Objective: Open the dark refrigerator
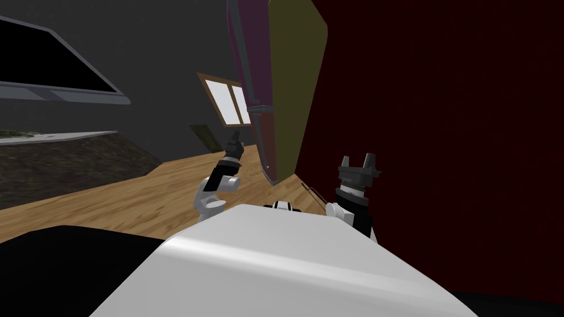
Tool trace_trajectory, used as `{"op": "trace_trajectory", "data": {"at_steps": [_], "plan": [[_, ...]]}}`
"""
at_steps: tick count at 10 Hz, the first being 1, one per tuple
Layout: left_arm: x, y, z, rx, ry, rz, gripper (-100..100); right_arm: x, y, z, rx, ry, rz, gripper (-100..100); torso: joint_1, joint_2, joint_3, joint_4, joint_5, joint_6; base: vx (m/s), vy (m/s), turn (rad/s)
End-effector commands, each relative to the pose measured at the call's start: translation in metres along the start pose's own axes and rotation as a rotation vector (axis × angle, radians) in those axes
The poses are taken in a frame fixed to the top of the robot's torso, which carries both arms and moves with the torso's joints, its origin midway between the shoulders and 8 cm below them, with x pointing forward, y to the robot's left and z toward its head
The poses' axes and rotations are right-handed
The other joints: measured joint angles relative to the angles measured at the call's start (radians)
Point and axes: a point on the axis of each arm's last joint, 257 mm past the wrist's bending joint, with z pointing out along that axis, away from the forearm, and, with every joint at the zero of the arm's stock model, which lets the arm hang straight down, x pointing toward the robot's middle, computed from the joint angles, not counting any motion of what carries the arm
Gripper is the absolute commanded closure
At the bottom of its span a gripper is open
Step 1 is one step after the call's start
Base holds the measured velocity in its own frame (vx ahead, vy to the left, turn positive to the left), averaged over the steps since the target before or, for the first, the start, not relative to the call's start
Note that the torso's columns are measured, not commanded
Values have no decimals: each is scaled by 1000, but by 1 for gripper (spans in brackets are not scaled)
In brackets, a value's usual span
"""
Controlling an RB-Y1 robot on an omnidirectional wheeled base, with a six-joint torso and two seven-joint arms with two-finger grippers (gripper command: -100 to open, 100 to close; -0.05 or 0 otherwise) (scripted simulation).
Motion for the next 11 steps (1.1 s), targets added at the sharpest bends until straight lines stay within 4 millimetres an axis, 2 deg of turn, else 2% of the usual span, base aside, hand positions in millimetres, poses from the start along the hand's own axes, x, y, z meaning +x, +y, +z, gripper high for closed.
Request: {"op": "trace_trajectory", "data": {"at_steps": [1,2,3,4,5,6,7,8,9,10,11], "plan": [[-9,0,9,-23,-17,16,-100,0,0,0,0,0,0,0,0,0,0,0,0,0,56,-35,-8],[-19,-9,16,-14,-36,29,-100,0,0,0,0,0,0,0,0,0,0,0,0,0,71,-44,-14],[-18,-3,16,-37,-34,28,-100,0,0,0,0,0,0,0,0,0,0,0,0,0,63,-38,-9],[-28,-12,22,-28,-55,40,-100,0,0,0,0,0,0,0,0,0,0,0,0,0,73,-50,-18],[-28,-6,22,-52,-53,40,-100,0,0,0,0,0,0,0,-1,0,0,0,0,0,62,-44,-7],[-38,-16,28,-41,-75,50,-100,0,0,0,0,0,0,0,0,0,0,0,0,0,72,-49,-15],[-38,-9,28,-67,-74,49,-100,0,0,0,0,0,0,0,-1,0,0,0,0,0,64,-41,-4],[-48,-18,34,-57,-97,59,-100,0,0,0,0,0,0,0,0,0,0,0,0,0,100,-46,-13],[-48,-11,33,-87,-95,57,-100,0,0,0,0,0,0,0,0,-2,-1,0,0,0,72,-41,-7],[-59,-19,39,-80,-120,66,-100,0,0,0,0,0,0,0,0,0,0,0,0,0,64,-54,-12],[-59,-13,38,-106,-118,64,-100,0,0,0,0,0,0,0,-1,1,1,0,0,0,66,-48,-3]]}}
